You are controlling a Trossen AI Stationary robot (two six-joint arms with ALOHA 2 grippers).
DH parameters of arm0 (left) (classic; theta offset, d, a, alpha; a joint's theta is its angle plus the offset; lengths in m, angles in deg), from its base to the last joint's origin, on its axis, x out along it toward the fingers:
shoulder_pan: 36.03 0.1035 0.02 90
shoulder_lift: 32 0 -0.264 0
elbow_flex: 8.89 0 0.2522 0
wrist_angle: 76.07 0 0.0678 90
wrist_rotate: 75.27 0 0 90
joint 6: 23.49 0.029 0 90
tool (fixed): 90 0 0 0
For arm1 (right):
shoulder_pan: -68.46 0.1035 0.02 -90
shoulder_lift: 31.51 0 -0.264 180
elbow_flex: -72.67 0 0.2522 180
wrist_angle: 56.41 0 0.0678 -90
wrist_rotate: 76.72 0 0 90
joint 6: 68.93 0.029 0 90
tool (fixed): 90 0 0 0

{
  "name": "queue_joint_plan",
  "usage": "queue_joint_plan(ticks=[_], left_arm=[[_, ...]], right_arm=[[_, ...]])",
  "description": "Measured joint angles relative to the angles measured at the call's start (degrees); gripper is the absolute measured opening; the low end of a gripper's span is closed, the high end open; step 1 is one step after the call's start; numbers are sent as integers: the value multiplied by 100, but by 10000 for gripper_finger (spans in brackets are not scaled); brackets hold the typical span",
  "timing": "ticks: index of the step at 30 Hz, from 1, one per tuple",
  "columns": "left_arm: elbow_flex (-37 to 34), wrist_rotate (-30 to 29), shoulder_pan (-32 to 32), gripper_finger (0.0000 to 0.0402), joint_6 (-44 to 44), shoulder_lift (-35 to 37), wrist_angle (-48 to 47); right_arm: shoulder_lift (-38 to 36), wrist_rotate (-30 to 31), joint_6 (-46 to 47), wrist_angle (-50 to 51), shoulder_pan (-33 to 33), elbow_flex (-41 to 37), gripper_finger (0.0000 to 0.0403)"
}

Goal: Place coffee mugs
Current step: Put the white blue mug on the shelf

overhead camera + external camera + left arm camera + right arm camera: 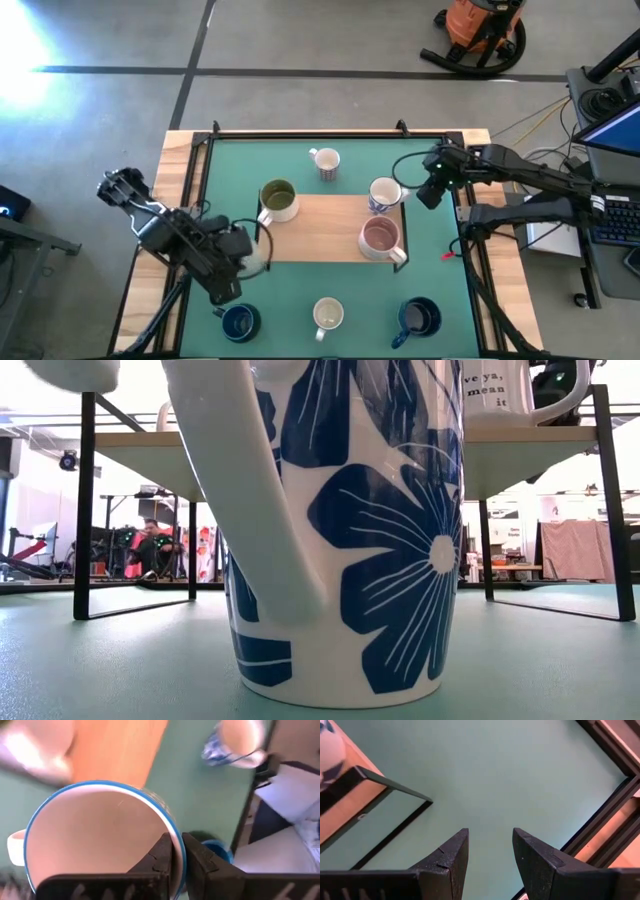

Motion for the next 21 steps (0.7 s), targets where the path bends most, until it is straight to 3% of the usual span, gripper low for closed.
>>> queue_joint_plan(ticks=[11, 21], left_arm=[[711, -891, 98, 10, 1161, -855, -116], [699, -697, 537, 11, 1318, -1017, -91]], right_arm=[[-167, 0, 0, -26, 4, -46, 141], [-99, 0, 0, -46, 4, -46, 141]])
